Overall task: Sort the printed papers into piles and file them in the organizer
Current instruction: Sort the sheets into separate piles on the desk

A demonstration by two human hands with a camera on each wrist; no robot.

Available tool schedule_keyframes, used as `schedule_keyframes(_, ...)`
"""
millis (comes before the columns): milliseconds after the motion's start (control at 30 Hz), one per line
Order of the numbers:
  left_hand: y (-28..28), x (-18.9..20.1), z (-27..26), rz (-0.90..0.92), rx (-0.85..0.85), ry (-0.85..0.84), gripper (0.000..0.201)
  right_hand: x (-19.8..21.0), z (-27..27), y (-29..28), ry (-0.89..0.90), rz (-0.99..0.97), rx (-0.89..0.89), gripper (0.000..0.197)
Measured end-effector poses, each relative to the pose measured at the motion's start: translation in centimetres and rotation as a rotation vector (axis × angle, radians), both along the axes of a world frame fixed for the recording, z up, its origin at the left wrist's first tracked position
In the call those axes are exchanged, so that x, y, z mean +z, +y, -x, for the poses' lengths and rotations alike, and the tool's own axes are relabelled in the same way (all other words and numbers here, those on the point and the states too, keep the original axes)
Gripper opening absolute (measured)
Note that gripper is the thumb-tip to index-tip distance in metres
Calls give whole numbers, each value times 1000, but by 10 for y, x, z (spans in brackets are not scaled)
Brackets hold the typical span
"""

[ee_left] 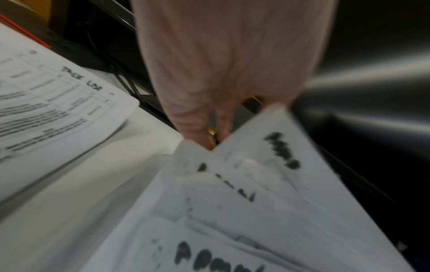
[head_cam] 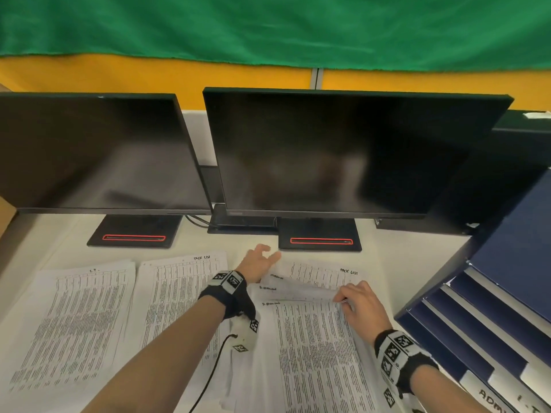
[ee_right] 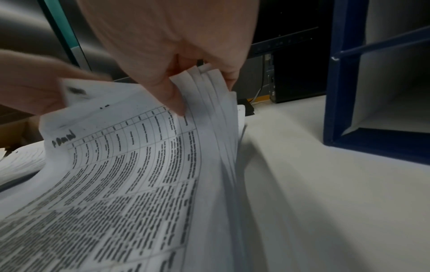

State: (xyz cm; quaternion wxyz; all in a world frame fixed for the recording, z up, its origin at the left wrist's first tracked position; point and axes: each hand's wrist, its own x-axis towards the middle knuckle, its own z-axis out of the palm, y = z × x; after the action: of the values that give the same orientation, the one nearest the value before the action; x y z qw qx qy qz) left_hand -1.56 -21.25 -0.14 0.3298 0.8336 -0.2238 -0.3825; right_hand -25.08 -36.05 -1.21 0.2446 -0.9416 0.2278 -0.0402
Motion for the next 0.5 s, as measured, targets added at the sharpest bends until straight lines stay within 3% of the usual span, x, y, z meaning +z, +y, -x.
schedule_keyframes(67,-7,-9,-1,-119,-37,-95,73,1,4,2,1,55,-25,22)
schedule_keyframes(133,-13,-13,0,-166,-101,-73,74,3,7,3,-2,127,-50,20)
schedule_keyframes(333,-12,-3,15,46,-154,-370,14,3,6,-1,-18,211,-34,19)
schedule_keyframes(500,5,0,20,29,-147,-167,42,5,5,-4,-38,-51,29,20)
